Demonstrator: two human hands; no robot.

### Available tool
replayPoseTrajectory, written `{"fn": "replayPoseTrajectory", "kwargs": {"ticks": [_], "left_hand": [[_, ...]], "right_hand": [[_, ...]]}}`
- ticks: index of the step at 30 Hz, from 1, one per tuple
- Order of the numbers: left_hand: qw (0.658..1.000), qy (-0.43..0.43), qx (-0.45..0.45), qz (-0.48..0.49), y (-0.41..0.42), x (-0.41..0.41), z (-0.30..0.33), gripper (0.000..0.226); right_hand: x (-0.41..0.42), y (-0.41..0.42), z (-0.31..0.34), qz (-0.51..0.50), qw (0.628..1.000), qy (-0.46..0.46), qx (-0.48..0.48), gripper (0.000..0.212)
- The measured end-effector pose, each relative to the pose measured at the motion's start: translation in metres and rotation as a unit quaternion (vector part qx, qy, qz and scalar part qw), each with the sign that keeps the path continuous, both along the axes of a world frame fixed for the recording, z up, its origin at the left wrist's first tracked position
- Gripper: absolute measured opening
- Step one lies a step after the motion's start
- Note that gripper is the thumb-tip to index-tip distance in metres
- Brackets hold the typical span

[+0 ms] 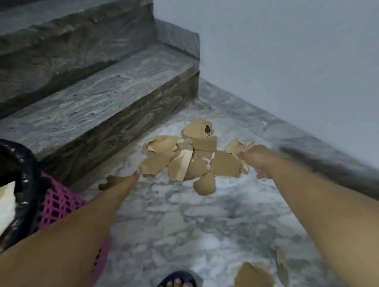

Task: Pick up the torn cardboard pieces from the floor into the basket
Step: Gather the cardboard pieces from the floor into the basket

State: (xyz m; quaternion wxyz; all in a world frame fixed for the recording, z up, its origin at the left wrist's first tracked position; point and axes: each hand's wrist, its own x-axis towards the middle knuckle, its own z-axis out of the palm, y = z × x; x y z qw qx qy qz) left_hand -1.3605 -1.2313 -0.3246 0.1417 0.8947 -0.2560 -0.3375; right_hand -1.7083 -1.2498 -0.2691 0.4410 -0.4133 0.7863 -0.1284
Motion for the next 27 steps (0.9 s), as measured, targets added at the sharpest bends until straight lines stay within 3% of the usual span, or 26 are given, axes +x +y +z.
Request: {"fn": "replayPoseTrajectory", "kwargs": {"ticks": [3, 7, 10, 14, 17, 22, 25, 27], "left_hand": [[0.999, -0.035, 0.03, 0.016, -0.023, 0.008, -0.027, 0.113], [0.996, -0.052, 0.044, 0.053, -0.044, 0.014, -0.051, 0.114], [0.995, -0.032, 0.052, 0.078, -0.063, 0.004, -0.067, 0.107], [0.994, -0.06, 0.046, 0.076, -0.084, -0.027, -0.088, 0.115], [0.992, -0.107, 0.07, -0.019, -0.095, -0.061, -0.091, 0.1], [0.984, -0.123, 0.039, -0.119, -0.102, -0.094, -0.094, 0.094], [0.984, -0.122, 0.01, -0.132, -0.103, -0.099, -0.09, 0.091], [0.987, -0.099, -0.013, -0.126, -0.106, -0.098, -0.088, 0.096]], "right_hand": [[-0.012, -0.027, -0.031, -0.001, 0.999, 0.041, 0.01, 0.042], [-0.037, -0.072, -0.111, 0.036, 0.987, 0.146, 0.059, 0.095], [-0.048, -0.102, -0.152, 0.048, 0.977, 0.187, 0.092, 0.106], [-0.024, -0.102, -0.153, 0.046, 0.975, 0.2, 0.089, 0.097], [0.009, -0.094, -0.138, 0.064, 0.978, 0.183, 0.081, 0.092], [0.034, -0.094, -0.117, 0.101, 0.973, 0.198, 0.064, 0.057], [0.033, -0.099, -0.121, 0.093, 0.982, 0.162, 0.038, 0.052], [0.03, -0.102, -0.118, 0.05, 0.987, 0.15, 0.029, 0.062]]}}
